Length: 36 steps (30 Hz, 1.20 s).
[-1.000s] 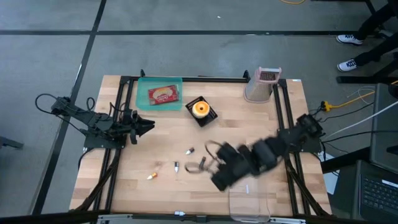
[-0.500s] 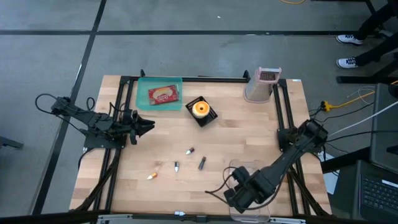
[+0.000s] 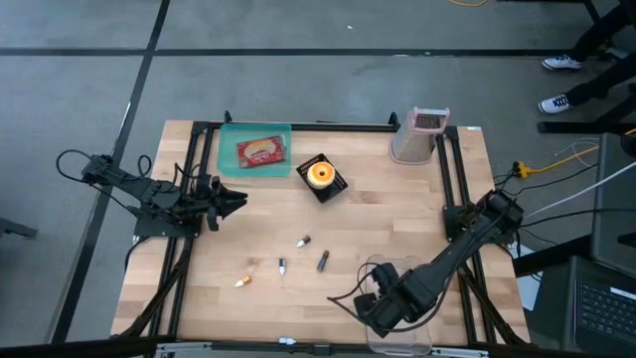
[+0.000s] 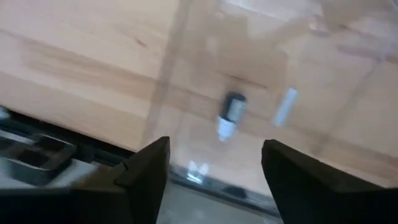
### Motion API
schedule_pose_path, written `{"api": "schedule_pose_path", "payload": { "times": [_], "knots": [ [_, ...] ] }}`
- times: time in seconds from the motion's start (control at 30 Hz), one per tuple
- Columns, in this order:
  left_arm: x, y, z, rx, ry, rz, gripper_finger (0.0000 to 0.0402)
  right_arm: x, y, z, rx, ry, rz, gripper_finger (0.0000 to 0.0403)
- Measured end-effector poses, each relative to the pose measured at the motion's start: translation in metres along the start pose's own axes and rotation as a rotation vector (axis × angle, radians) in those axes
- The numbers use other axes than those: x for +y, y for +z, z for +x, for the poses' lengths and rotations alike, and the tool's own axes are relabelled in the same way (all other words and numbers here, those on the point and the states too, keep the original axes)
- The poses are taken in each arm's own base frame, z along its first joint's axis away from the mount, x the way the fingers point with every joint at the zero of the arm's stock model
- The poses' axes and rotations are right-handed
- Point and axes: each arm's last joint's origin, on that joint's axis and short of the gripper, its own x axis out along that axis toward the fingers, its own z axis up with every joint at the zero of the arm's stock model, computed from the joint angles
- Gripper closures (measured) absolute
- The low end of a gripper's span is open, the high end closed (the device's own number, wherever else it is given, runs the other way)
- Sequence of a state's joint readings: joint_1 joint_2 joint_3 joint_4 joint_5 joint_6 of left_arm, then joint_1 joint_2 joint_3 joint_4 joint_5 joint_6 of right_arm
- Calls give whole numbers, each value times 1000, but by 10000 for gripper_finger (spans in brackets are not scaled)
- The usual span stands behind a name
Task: Pick & Place Food Item
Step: Put the black red food coloring bottle into the transparent bin
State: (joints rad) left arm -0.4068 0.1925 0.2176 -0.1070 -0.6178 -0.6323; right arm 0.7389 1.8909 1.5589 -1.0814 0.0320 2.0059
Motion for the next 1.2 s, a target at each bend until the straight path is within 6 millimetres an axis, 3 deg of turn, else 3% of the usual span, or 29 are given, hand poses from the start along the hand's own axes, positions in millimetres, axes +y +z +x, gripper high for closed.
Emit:
{"api": "schedule_pose_path", "payload": {
  "times": [0.1, 0.37, 0.53, 0.63, 0.83, 0.97, 1.2],
  "knots": [
    [0, 0, 0, 0, 0, 0, 284, 6, 10, -18, -92, 111, 57, 156],
    [0, 1, 0, -5, -4, -5, 284, 11, 53, -92, -465, 574, 286, 182],
    [0, 1, 0, -6, -4, -5, 284, 31, 84, -111, -430, 713, 272, 182],
    [0, 1, 0, -2, -7, -5, 284, 48, 107, -104, -336, 721, 269, 182],
    [-1, 0, 0, 12, -32, -7, 284, 65, 143, -63, -159, 548, 252, 184],
    [-2, 0, 0, 18, -42, -7, 284, 71, 153, -42, -102, 476, 252, 184],
    [-2, 0, 0, 28, -57, 11, 284, 74, 165, -24, -52, 412, 299, 184]
  ]
}}
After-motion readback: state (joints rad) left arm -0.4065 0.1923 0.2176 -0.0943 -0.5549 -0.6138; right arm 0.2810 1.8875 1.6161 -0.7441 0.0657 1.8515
